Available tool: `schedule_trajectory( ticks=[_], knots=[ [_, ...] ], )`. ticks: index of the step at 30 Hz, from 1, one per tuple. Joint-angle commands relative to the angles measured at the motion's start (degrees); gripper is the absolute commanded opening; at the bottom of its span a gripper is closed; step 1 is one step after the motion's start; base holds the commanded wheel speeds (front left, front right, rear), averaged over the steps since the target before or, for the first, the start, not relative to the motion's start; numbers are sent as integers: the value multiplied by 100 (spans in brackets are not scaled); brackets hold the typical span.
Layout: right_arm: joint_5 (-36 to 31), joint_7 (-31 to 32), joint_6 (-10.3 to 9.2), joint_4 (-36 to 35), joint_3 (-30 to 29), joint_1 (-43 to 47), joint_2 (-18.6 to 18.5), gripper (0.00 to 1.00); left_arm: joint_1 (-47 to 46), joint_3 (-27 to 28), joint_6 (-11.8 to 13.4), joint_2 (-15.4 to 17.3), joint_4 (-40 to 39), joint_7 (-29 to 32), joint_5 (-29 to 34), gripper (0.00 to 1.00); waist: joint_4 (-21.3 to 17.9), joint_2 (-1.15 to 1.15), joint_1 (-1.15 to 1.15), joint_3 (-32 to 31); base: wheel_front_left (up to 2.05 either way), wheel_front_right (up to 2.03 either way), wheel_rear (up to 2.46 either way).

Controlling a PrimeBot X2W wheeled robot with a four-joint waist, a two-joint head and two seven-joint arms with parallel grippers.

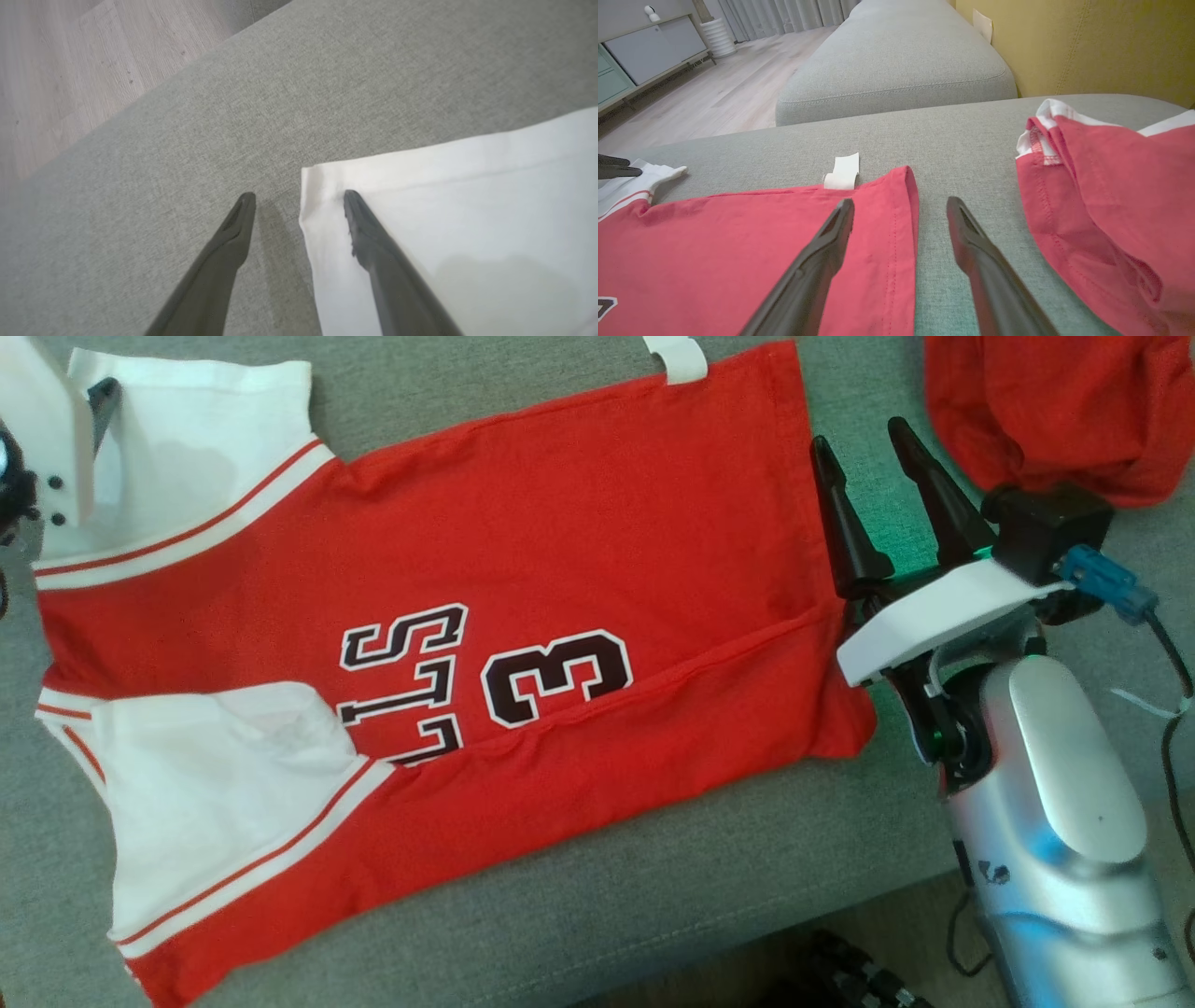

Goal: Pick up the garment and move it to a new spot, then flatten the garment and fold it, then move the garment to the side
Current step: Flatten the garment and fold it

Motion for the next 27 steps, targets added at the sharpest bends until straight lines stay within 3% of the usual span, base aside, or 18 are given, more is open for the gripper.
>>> schedule_trajectory(
  ticks=[1, 9, 10, 11, 16, 22, 27],
  knots=[
    [46, -55, -5, -167, 114, -83, 78, 100, -285, 146, 8, 301, -47, 30, -76, 100, -20, 0, -1, 18, 0, 0, 0],
    [127, -75, -5, -120, 127, -140, 79, 100, -482, 23, 8, 278, 200, 425, -619, 97, -77, 0, -1, 130, 0, 0, 0],
    [117, -75, -5, -115, 118, -143, 79, 100, -486, -19, 8, 273, 197, 482, -683, 35, -70, 0, -1, 138, 0, 0, 0],
    [106, -77, -5, -110, 106, -145, 79, 100, -487, -63, 8, 271, 179, 533, -747, 0, -58, 0, -1, 141, 0, 0, 0],
    [29, -43, -5, -89, 25, -201, 79, 100, -532, -262, 8, 301, 69, 430, -908, 0, 64, 0, -1, 116, 0, 0, 0],
    [-129, 138, -5, -10, -17, -432, 34, 100, -595, -419, 8, 99, -29, -378, -862, 0, 398, 0, -1, -93, 0, 0, 0],
    [-23, 540, -5, 249, -80, -795, -299, 100, -577, -640, 8, -141, -275, -1063, -811, 0, 863, 0, -1, -308, 0, 0, 0]
  ],
)
